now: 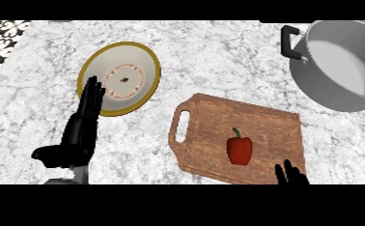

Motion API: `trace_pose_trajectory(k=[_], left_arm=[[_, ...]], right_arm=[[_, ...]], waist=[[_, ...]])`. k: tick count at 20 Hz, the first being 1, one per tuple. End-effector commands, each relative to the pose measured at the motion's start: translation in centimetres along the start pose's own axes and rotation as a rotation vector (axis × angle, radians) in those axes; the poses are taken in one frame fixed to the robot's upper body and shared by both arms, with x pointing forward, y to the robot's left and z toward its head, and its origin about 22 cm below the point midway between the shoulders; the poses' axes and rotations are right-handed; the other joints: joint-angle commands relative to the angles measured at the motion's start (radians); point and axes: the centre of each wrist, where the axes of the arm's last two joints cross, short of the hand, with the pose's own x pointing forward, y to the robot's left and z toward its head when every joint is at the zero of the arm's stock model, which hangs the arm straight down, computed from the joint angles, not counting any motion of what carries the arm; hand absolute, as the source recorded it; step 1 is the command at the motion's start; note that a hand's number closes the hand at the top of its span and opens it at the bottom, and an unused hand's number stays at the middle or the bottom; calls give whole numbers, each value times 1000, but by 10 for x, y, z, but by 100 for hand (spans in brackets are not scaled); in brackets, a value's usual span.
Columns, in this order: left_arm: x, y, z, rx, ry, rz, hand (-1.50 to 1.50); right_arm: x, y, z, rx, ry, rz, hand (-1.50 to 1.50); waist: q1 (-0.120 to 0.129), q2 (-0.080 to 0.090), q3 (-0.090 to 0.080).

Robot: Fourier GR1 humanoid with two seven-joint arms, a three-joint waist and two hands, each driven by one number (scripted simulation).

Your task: Pick the bell pepper from the cutting board and place it in the pot

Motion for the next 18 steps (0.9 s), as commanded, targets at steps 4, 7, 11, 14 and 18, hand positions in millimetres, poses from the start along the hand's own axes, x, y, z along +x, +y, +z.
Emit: trace_pose_trajectory(k=[4,7,11,14,18], left_arm=[[-7,-6,6,4,14,3,0],[-17,7,1,15,11,-5,0],[-8,-2,1,6,20,14,0],[0,12,-19,6,7,9,0],[8,4,0,1,4,5,0]], right_arm=[[29,14,-31,96,143,117,-150],[41,33,-37,138,138,84,-150],[31,55,-51,137,139,86,-150],[27,68,-69,135,132,85,-150],[23,75,-61,126,149,95,-150]], waist=[[-4,-5,2],[-8,-7,3],[-10,-8,3],[-9,-7,3],[-8,-9,3]])
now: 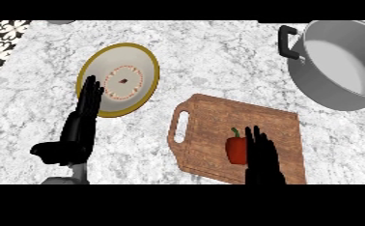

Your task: Pick the bell pepper from the cutting board and place it in the pot

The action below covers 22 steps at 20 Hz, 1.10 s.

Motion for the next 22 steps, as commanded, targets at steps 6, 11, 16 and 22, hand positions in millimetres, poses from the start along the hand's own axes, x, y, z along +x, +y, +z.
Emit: trace_pose_trajectory(k=[6,11,16,22], left_arm=[[-5,-16,13,-24,-1,6,0],[4,-2,4,8,-6,-16,0],[-11,5,4,6,-8,9,0],[7,5,2,9,8,7,0]], right_arm=[[14,15,-15,13,29,27,-150],[-16,21,-37,-5,-42,36,150],[11,28,-37,-172,-99,76,150],[2,25,-36,-205,-115,88,150]], waist=[[1,0,0],[1,0,0],[2,0,0],[0,-1,0]])
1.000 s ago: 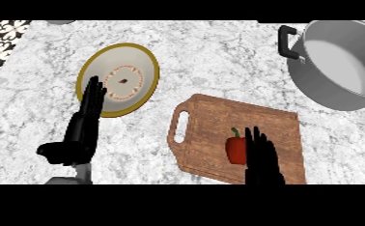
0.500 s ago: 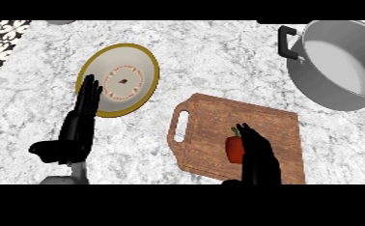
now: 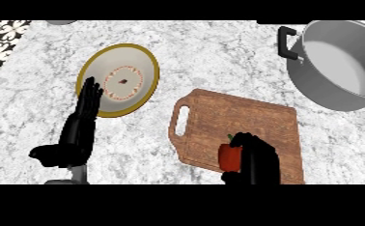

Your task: Pick the bell pepper from the cutting board and place it in the pot

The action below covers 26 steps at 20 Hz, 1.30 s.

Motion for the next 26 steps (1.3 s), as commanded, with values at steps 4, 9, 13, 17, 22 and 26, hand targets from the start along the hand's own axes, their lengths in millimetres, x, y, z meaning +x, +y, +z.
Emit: trace_pose_trajectory(k=[4,9,13,17,22,26], left_arm=[[8,2,-16,-9,2,12,0],[11,-22,-12,-86,-47,18,0],[9,-22,-15,-93,-49,23,0],[4,-25,-13,-79,-19,13,0],[9,-13,-22,-67,-10,18,0],[13,-4,-17,-40,-27,-4,0]], right_arm=[[17,11,-45,-21,2,45,150],[27,-13,-128,191,184,72,150],[54,-43,-199,132,196,84,150],[75,-53,-233,-29,149,96,150],[112,-61,-247,-213,117,132,150],[133,-82,-265,-271,221,171,150]], waist=[[8,9,5],[90,46,6],[96,39,5],[74,30,5],[52,23,4],[44,17,4]])
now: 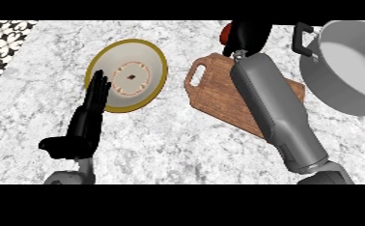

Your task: Pick the bell pepper from the cutting board and place it in the pot

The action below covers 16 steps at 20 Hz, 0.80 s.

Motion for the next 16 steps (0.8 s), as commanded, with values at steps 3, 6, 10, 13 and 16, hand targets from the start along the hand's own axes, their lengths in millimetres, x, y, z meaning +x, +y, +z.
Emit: trace_pose_trajectory(k=[3,6,10,13,16], left_arm=[[-5,-1,10,23,11,6,0],[-3,5,6,22,20,1,0],[-11,6,17,32,5,-11,0],[-6,11,11,35,19,-17,0],[4,8,29,43,18,-1,0]], right_arm=[[17,-25,-28,-122,132,48,150],[25,-27,-29,-125,163,51,150],[-26,-19,-61,-158,246,69,150],[-47,-40,-81,-152,279,81,150],[-77,-26,-82,-162,304,76,150]], waist=[[-19,-7,0],[-26,-8,0],[-23,-5,0],[-39,-11,0],[-42,-16,1]])
